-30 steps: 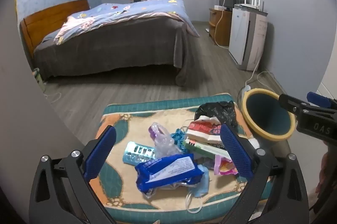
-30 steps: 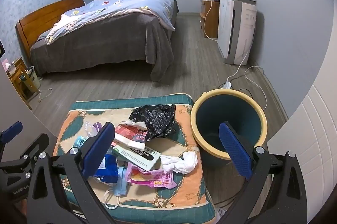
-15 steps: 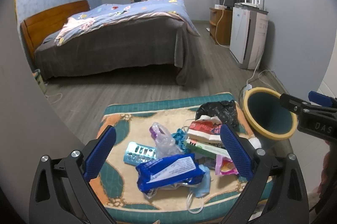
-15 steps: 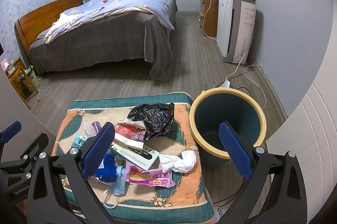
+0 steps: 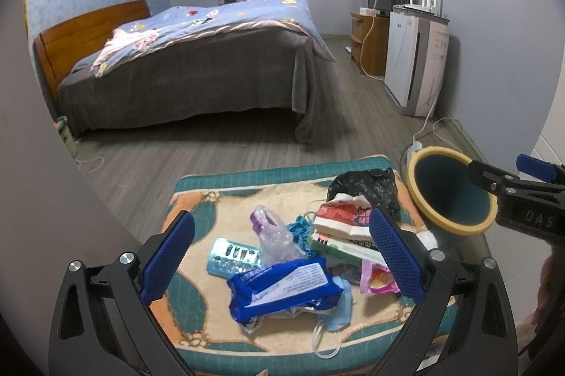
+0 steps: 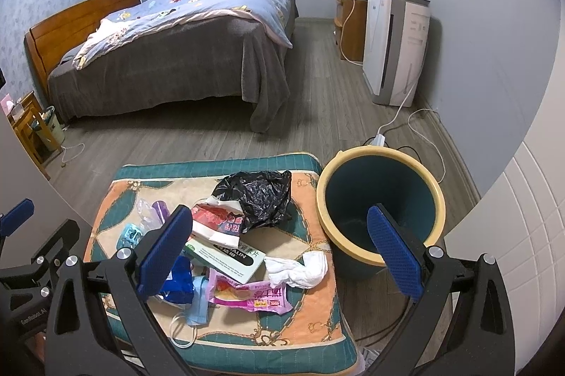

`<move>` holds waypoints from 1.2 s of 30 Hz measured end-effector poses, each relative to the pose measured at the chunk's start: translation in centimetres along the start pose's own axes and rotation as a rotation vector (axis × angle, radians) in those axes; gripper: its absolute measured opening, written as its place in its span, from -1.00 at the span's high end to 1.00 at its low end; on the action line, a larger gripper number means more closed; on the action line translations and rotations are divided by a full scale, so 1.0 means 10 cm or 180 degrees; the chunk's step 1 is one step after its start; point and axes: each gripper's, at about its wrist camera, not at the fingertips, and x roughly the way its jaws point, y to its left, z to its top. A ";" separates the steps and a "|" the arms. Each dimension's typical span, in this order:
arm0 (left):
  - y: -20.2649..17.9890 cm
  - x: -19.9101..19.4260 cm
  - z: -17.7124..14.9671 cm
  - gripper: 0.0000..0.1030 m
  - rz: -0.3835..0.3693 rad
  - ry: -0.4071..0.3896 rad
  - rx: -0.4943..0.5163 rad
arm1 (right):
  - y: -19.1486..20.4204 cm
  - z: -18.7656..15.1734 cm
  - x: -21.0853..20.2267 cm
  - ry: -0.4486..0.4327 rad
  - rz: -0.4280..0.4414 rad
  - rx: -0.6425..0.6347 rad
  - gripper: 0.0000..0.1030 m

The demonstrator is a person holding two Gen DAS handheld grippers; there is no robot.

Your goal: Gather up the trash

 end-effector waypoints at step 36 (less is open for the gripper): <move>-0.01 0.00 0.00 -0.90 0.0023 0.0005 0.0025 | 0.03 0.01 0.01 0.0022 -0.0012 -0.0048 -0.89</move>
